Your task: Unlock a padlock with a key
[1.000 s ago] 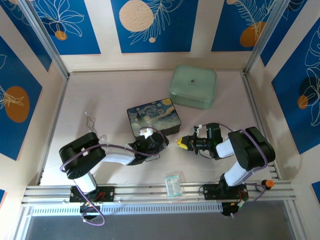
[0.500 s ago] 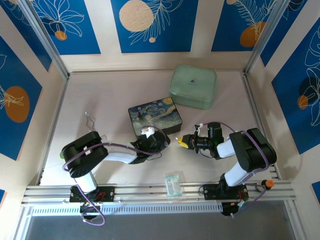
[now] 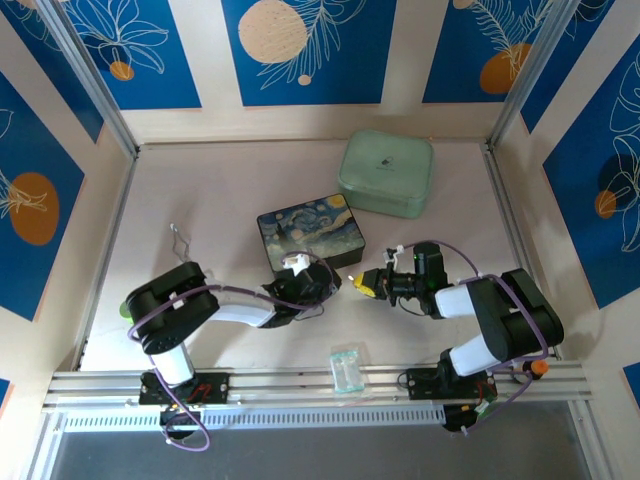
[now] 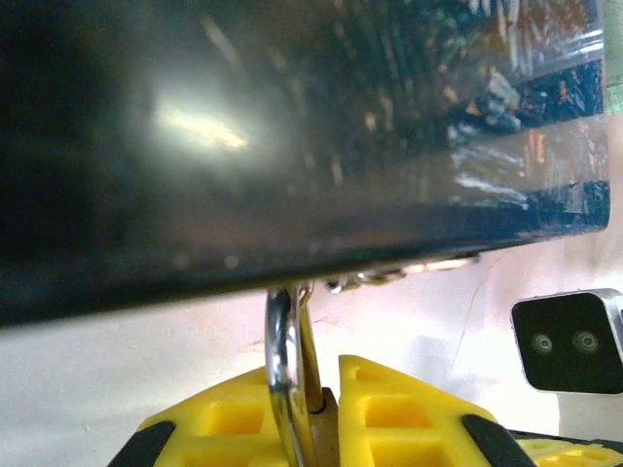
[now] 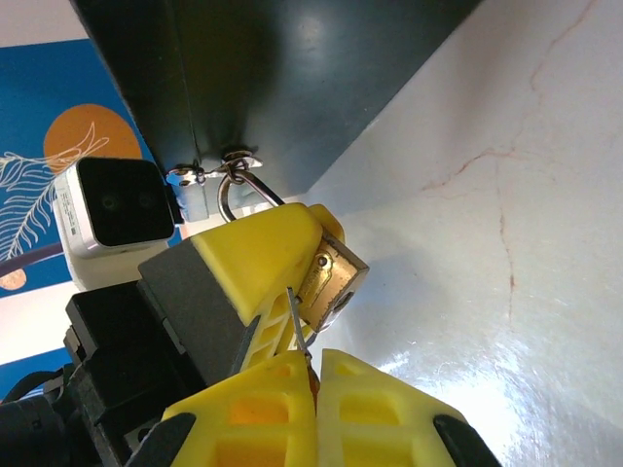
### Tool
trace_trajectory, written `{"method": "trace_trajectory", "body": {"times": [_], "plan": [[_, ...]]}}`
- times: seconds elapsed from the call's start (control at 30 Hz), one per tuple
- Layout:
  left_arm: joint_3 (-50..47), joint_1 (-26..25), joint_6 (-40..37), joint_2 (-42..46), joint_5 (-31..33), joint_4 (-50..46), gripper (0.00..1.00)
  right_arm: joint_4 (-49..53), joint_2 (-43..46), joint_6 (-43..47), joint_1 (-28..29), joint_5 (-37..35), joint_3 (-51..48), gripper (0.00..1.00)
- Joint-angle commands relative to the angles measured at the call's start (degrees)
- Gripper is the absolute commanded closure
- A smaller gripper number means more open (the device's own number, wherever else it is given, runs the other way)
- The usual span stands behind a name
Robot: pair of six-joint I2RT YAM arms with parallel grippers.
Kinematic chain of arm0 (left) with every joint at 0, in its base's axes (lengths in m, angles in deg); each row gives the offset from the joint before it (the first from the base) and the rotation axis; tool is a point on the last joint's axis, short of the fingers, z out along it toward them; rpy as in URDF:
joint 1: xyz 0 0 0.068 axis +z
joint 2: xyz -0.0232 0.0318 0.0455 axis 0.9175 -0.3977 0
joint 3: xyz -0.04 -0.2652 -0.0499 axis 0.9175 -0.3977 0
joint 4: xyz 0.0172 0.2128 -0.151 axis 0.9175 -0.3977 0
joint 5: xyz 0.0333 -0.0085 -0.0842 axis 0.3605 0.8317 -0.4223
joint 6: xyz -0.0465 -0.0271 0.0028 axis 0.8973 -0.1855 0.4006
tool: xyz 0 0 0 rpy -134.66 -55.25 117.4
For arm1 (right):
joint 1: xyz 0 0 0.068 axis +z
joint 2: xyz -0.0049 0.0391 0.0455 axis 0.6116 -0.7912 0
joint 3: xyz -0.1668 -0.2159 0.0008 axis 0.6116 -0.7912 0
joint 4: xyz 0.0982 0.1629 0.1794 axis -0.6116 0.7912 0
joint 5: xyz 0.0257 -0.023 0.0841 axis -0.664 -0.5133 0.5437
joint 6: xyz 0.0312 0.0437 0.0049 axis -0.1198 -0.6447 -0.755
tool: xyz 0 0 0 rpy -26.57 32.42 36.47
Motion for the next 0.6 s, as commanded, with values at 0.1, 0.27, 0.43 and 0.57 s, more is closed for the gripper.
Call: {"method": "trace_trajectory", "body": {"times": [0.1,0.27,0.43,0.57], "plan": [[1.37,0.46,0.95,-0.82,-1.22,4.83,1.00,1.82,-0.36,1.55,0.66,3.09,1.74,1.00],[1.02,0.46,1.19,-0.57,-0.87,5.17,1.00,2.30,-0.73,1.29,1.50,2.80,2.58,1.00],[1.30,0.88,0.23,0.89,-0.27,3.44,1.00,5.49,0.14,1.74,2.47,1.93,2.74,1.00],[-0.11,1.61,2.01,0.56,-1.14,6.57,1.00,8.70,0.79,2.64,2.38,2.78,2.40,1.00]]}}
